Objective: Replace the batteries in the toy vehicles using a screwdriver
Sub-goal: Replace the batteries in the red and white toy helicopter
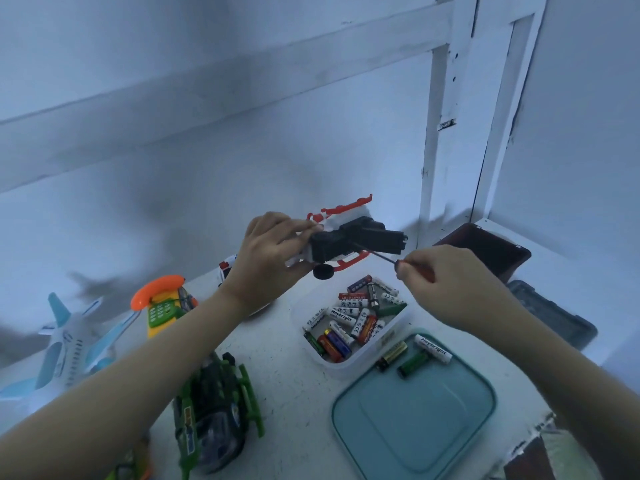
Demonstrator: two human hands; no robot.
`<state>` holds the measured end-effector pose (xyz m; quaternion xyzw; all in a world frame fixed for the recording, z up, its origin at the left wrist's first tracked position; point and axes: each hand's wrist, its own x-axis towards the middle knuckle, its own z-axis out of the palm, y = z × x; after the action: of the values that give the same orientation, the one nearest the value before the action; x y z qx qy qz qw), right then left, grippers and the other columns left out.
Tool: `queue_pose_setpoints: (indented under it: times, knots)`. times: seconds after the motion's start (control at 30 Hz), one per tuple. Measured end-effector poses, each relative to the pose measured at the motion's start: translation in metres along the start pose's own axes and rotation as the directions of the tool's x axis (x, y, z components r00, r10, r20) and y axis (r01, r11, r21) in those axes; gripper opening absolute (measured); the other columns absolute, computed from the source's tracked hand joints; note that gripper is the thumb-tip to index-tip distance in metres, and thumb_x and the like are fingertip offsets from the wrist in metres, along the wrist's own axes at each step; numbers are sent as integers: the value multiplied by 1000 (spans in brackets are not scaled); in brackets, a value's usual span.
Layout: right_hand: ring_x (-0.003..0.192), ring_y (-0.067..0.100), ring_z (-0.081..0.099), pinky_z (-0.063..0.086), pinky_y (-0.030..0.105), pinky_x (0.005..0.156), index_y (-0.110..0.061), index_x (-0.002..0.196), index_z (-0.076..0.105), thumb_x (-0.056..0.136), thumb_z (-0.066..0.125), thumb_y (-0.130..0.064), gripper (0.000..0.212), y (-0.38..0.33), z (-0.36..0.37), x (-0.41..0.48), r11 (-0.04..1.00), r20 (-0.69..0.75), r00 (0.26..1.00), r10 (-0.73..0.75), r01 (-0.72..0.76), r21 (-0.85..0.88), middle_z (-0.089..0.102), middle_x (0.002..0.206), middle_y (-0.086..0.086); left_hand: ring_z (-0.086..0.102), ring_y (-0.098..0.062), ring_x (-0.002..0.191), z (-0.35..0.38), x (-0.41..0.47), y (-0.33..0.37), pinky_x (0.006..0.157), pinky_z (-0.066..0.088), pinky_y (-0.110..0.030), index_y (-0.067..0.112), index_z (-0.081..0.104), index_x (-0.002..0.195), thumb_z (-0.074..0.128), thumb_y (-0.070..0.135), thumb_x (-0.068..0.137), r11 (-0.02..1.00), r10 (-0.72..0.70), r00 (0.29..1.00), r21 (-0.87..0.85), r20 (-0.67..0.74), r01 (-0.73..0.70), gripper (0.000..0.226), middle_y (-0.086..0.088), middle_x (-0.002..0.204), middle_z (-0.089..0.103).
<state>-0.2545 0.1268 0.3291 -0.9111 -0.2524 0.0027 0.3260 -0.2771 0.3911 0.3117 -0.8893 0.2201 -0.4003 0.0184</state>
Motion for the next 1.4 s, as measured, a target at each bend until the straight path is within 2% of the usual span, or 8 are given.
queue_pose_setpoints:
  times: [0.17, 0.37, 0.53, 0.7, 0.87, 1.17, 1.3, 1.4]
  knots:
    - [51, 18, 45, 37, 30, 52, 1, 81, 65, 96, 47, -28, 37, 0, 6, 10, 998, -65, 998, -11, 15, 58, 60, 62, 16, 54, -23, 91, -2, 1, 6, 80, 36, -30, 2, 74, 100, 78, 19, 75, 994, -79, 996, -72, -27, 77, 30, -8, 98, 73]
    - [43, 9, 31, 28, 22, 46, 5, 83, 67, 95, 50, -25, 36, 5, 8, 13, 982, -34, 999, -15, 21, 186, 45, 53, 8, 53, -22, 92, -5, 1, 6, 82, 34, -28, 2, 74, 101, 78, 18, 75, 993, -72, 997, -96, -19, 70, 31, -7, 99, 73]
    - [49, 16, 34, 28, 18, 46, -11, 74, 71, 95, 54, -22, 29, 14, 9, 16, 933, 47, 999, 20, -35, 357, 46, 56, 10, 52, -22, 94, -2, -1, 6, 82, 37, -30, 2, 74, 101, 79, 18, 73, 994, -46, 999, -101, 7, 46, 32, -8, 101, 73]
    - [48, 16, 36, 33, 24, 48, -13, 68, 71, 95, 55, -22, 33, 21, 12, 15, 890, 96, 990, 100, -132, 436, 47, 44, -5, 50, -21, 92, 0, 1, 8, 79, 42, -34, 3, 75, 99, 79, 16, 73, 994, -32, 999, -105, 13, 33, 30, -8, 101, 73]
    - [51, 17, 36, 32, 26, 52, -15, 66, 71, 94, 55, -22, 33, 19, 8, 6, 911, 50, 998, 49, -65, 407, 43, 50, 6, 50, -22, 92, 3, 0, 5, 80, 38, -33, 4, 75, 102, 82, 14, 71, 997, -21, 999, -72, 35, 24, 33, -8, 103, 73]
    - [35, 7, 28, 24, 13, 41, -11, 70, 71, 96, 53, -17, 32, -4, 14, 4, 917, 47, 997, -67, 42, 398, 34, 33, -9, 53, -24, 89, 3, 4, 7, 77, 40, -35, 5, 75, 102, 79, 17, 75, 998, -39, 999, -57, -5, 39, 30, -6, 103, 72]
    - [34, 6, 35, 29, 13, 40, -10, 72, 69, 97, 50, -19, 32, -11, 22, 3, 929, 33, 998, -47, 32, 369, 43, 35, -11, 50, -23, 92, 5, 6, 12, 79, 37, -32, 2, 74, 99, 77, 16, 74, 995, -91, 995, -32, -33, 90, 29, -9, 100, 73]
    - [40, 9, 44, 36, 20, 43, -4, 79, 64, 98, 45, -24, 34, -18, 36, -2, 955, -26, 999, -34, 40, 294, 58, 53, 0, 47, -23, 94, 7, 9, 18, 78, 38, -35, 0, 74, 99, 76, 17, 73, 991, -136, 990, -20, -24, 136, 32, -11, 99, 73]
